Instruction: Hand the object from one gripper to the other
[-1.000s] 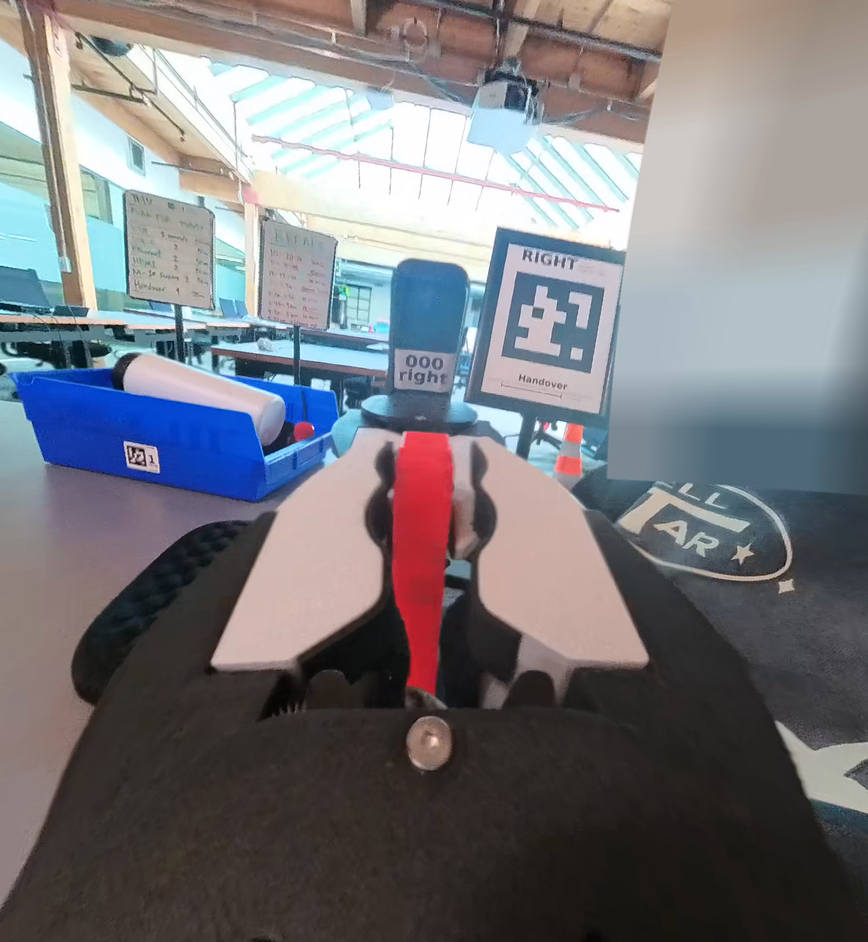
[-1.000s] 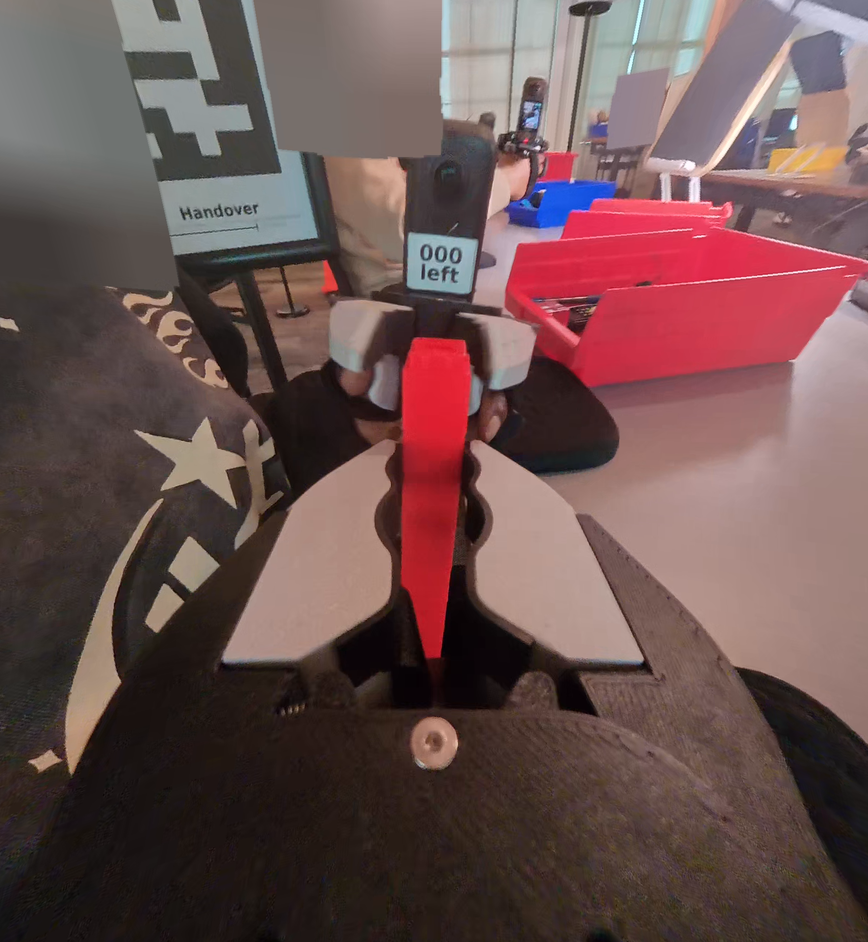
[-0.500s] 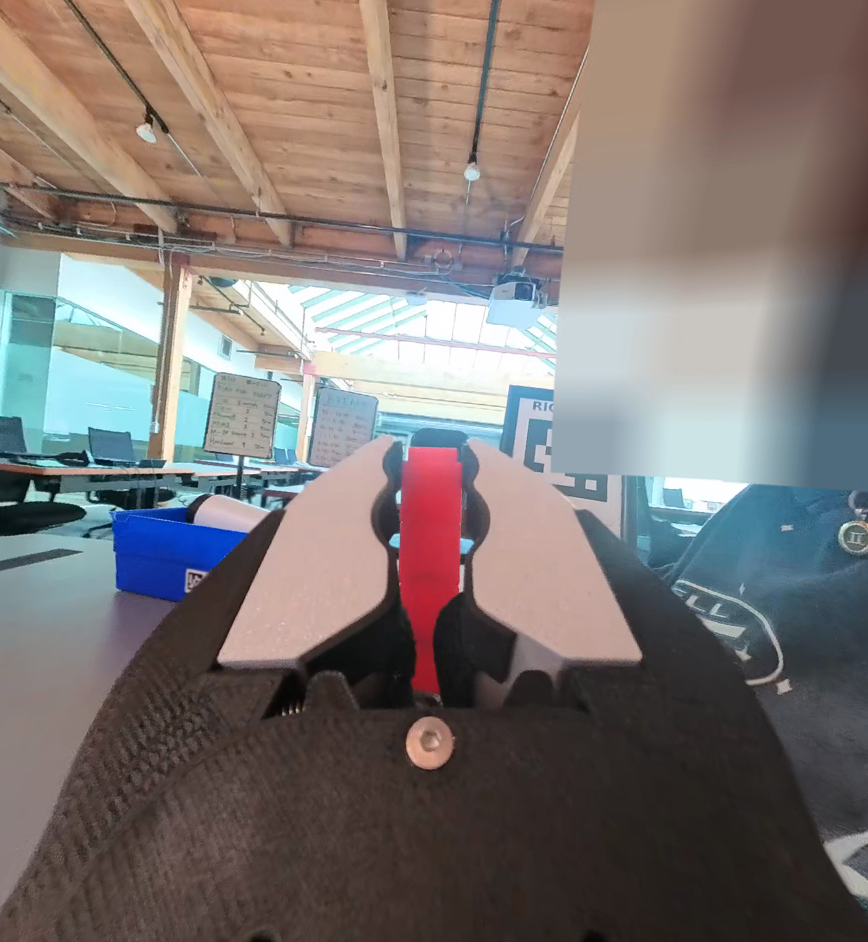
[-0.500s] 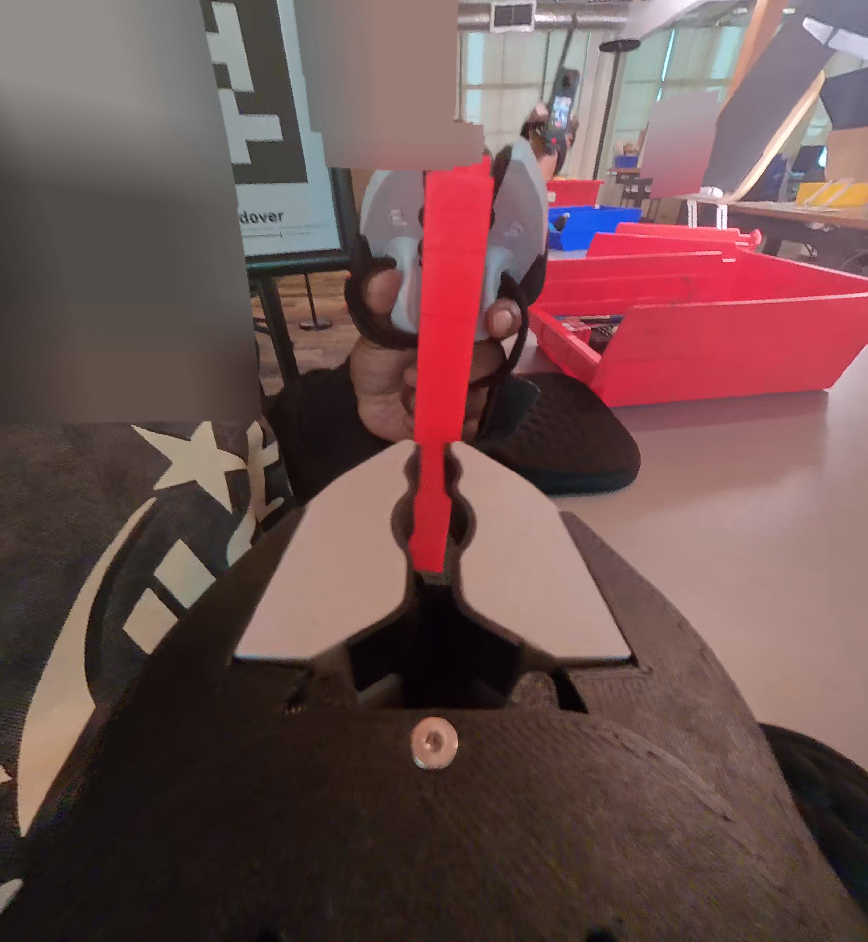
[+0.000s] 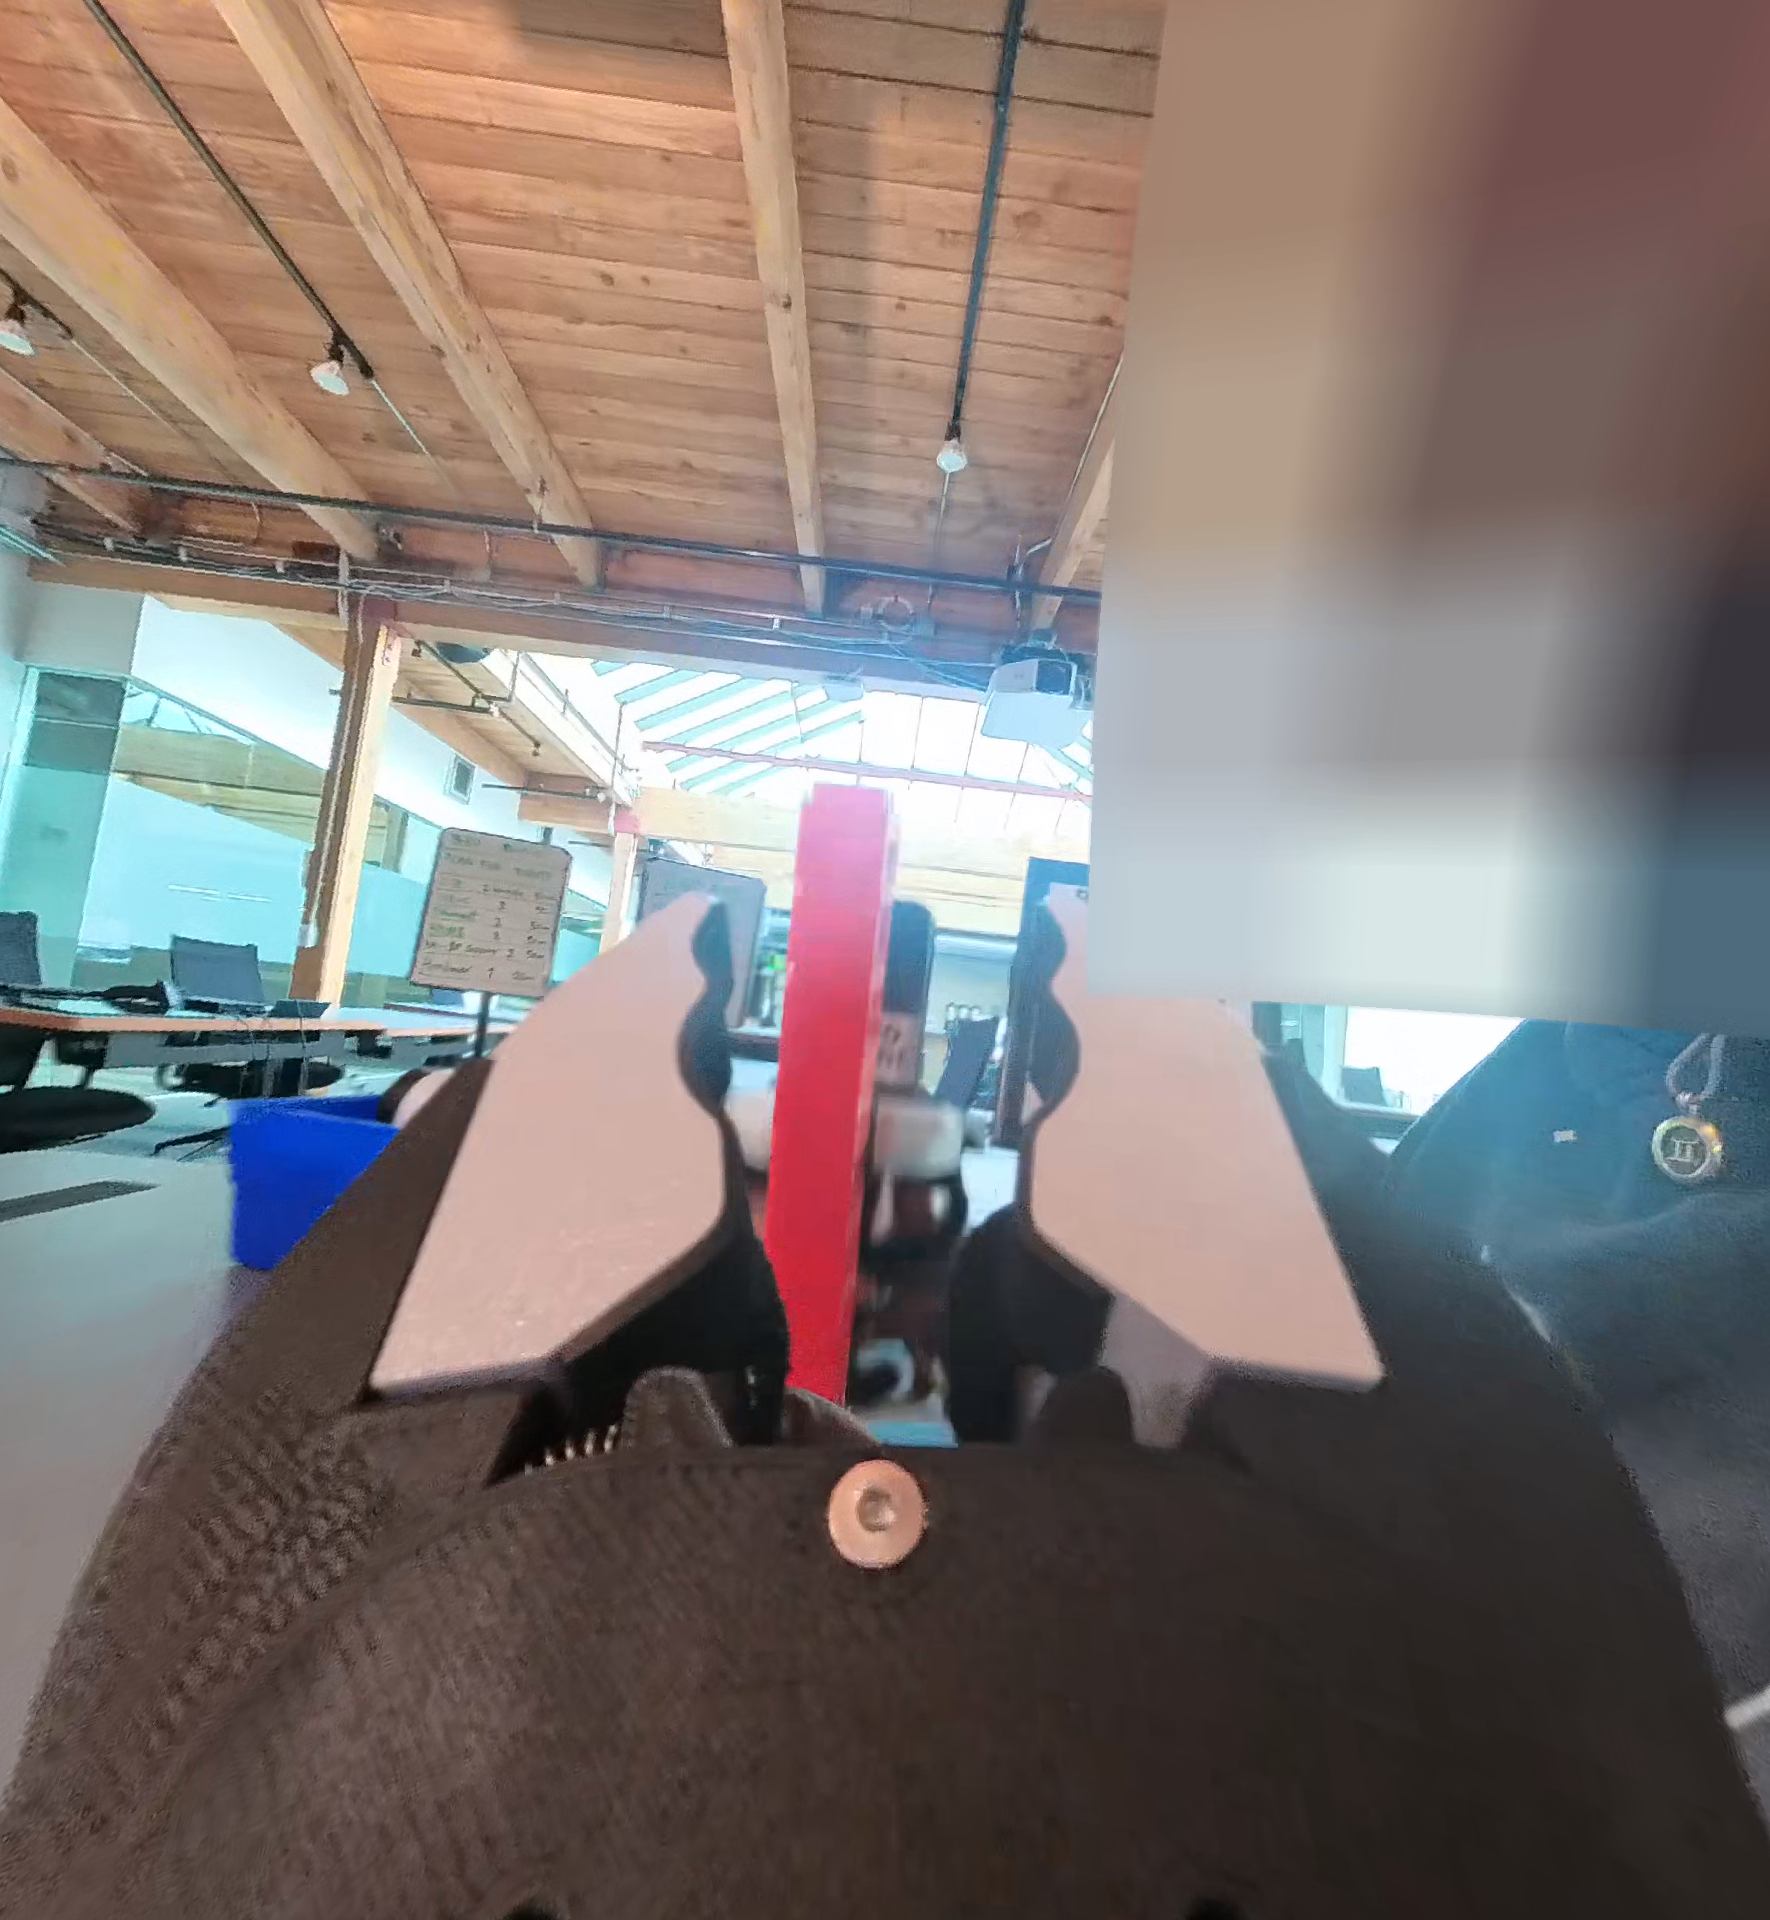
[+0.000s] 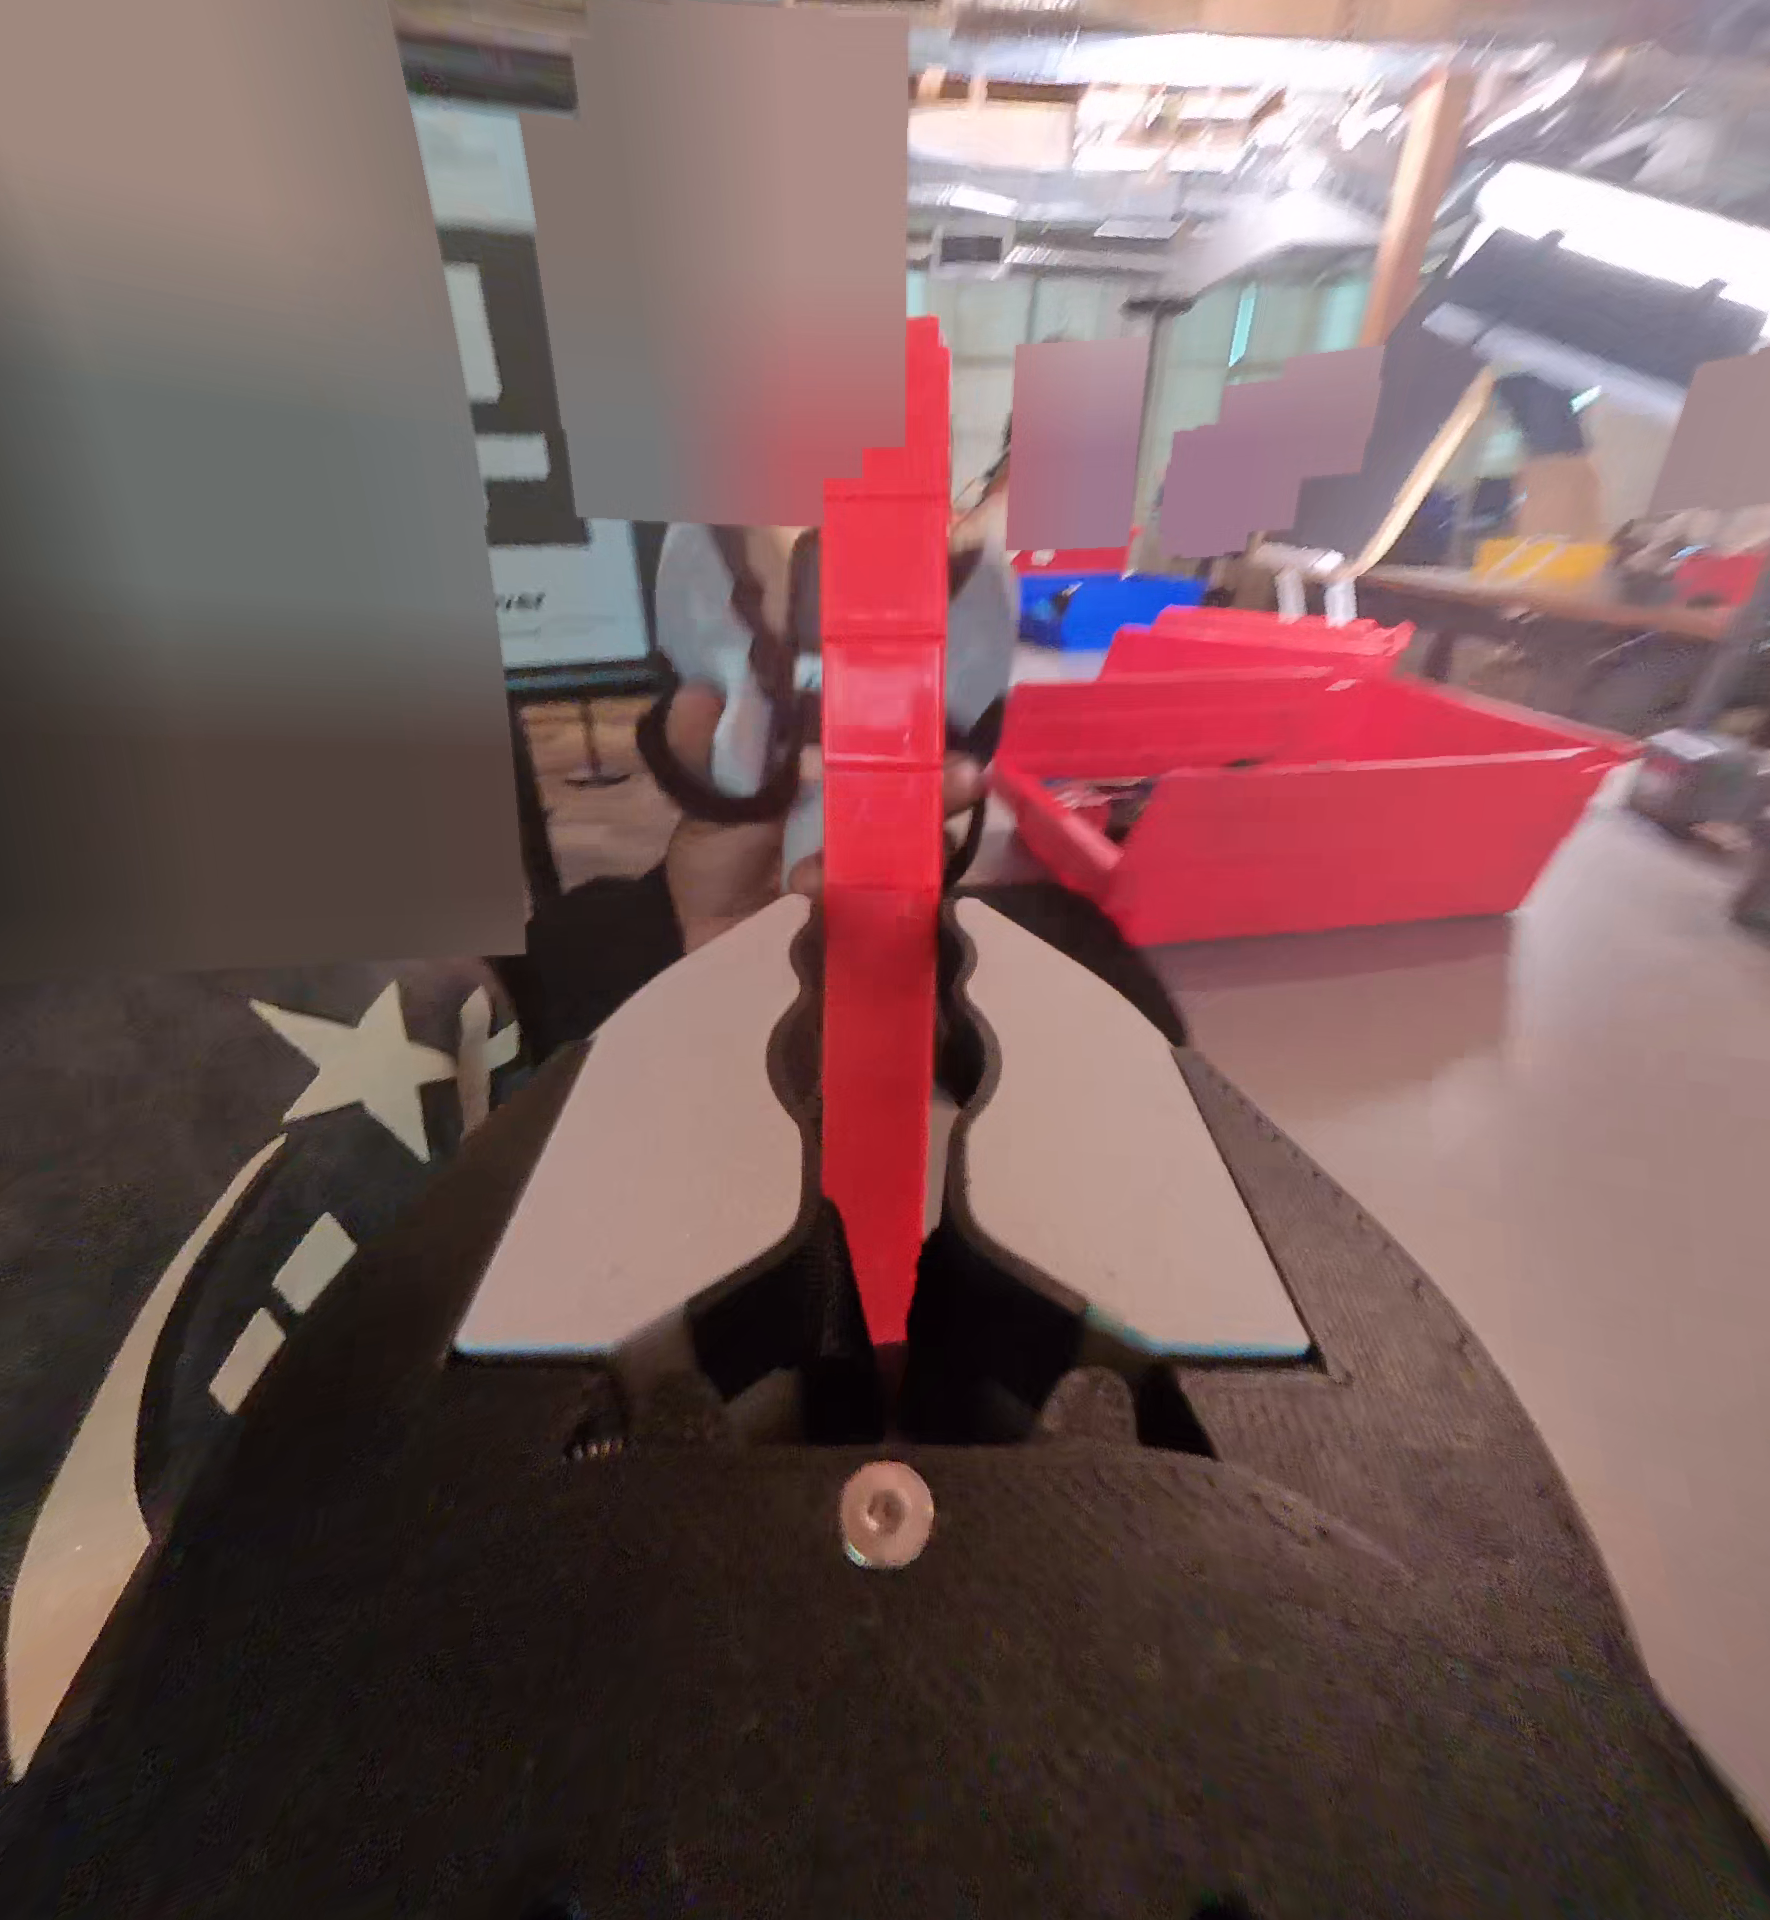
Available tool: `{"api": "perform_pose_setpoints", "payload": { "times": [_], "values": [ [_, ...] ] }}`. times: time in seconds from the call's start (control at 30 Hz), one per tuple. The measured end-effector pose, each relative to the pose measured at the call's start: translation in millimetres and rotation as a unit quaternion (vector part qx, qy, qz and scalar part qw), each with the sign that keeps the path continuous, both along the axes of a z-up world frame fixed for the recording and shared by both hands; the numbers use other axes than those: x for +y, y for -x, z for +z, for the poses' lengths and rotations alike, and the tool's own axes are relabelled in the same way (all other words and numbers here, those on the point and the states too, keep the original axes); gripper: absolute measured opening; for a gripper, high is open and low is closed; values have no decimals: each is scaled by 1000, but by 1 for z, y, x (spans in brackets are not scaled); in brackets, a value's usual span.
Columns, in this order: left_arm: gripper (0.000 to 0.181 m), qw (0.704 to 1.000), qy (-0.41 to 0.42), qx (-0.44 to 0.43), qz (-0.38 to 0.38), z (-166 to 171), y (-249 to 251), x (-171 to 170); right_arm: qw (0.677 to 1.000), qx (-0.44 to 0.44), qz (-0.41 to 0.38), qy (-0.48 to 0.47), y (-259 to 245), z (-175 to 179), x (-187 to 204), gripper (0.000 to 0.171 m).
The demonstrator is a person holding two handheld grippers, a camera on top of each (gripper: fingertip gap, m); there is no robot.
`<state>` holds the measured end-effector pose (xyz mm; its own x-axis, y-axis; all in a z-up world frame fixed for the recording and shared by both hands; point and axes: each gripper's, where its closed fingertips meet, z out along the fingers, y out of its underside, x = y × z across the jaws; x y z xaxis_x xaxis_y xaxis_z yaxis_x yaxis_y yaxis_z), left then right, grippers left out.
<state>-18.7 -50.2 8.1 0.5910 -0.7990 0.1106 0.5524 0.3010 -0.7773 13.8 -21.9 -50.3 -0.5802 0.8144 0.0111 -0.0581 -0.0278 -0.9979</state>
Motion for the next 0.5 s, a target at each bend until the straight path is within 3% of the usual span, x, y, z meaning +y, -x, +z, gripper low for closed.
{"api": "perform_pose_setpoints", "payload": {
  "times": [0.03, 0.17, 0.3, 0.4, 0.5],
  "values": [
    [59, 1000, 6, 10, 15, -5, 6, 3, 1000, 16, -22, 3, -6, 13, 14, 20],
    [65, 996, 9, 33, 78, -20, 32, 10, 985, 97, -142, 1, -43, 75, 88, 20],
    [64, 988, -19, 77, 130, -31, 45, 10, 926, 156, -341, -40, -96, 115, 187, 21],
    [64, 982, -41, 89, 160, -38, 51, 10, 864, 170, -473, -34, -137, 116, 257, 21],
    [64, 976, -50, 100, 185, -48, 55, 13, 818, 135, -559, 5, -160, 89, 311, 20]
  ]
}}
